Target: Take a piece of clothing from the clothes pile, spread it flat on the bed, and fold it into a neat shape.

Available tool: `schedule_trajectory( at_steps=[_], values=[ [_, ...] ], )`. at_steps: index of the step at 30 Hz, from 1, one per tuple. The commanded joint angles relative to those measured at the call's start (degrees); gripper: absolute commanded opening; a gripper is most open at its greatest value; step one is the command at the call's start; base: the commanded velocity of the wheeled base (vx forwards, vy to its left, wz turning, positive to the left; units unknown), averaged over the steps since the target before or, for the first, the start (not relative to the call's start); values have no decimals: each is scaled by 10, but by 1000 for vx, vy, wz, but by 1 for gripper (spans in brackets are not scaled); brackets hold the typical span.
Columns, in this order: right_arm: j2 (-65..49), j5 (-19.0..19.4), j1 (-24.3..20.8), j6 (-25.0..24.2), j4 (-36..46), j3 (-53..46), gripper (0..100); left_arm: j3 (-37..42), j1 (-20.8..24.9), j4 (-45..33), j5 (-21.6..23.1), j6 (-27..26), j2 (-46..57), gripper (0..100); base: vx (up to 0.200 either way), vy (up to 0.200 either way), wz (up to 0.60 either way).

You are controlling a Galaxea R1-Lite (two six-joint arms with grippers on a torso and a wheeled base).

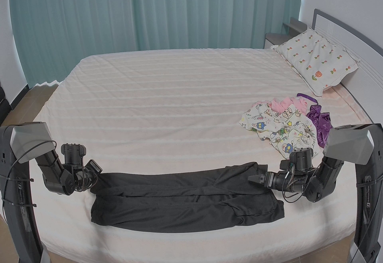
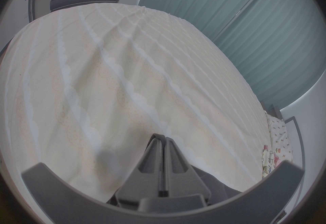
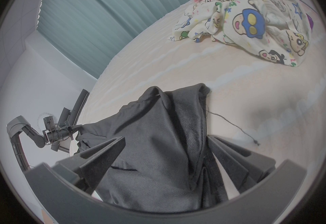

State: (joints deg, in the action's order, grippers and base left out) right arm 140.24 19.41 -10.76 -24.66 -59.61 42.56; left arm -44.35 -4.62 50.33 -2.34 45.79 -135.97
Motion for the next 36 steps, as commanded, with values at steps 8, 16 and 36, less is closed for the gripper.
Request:
schedule_trajectory(
  at_steps=[8,16,36],
  values=[
    [9,-5,-2,3,13,13,0,0,0,0,1,0,-1,0,0,0,0],
    [-4,-4,27,7,16,2,0,0,0,0,1,-2,-1,0,0,0,0],
    [-5,11,27,6,-2,-21,0,1,0,1,-1,-8,-1,100,0,0,0]
  ],
)
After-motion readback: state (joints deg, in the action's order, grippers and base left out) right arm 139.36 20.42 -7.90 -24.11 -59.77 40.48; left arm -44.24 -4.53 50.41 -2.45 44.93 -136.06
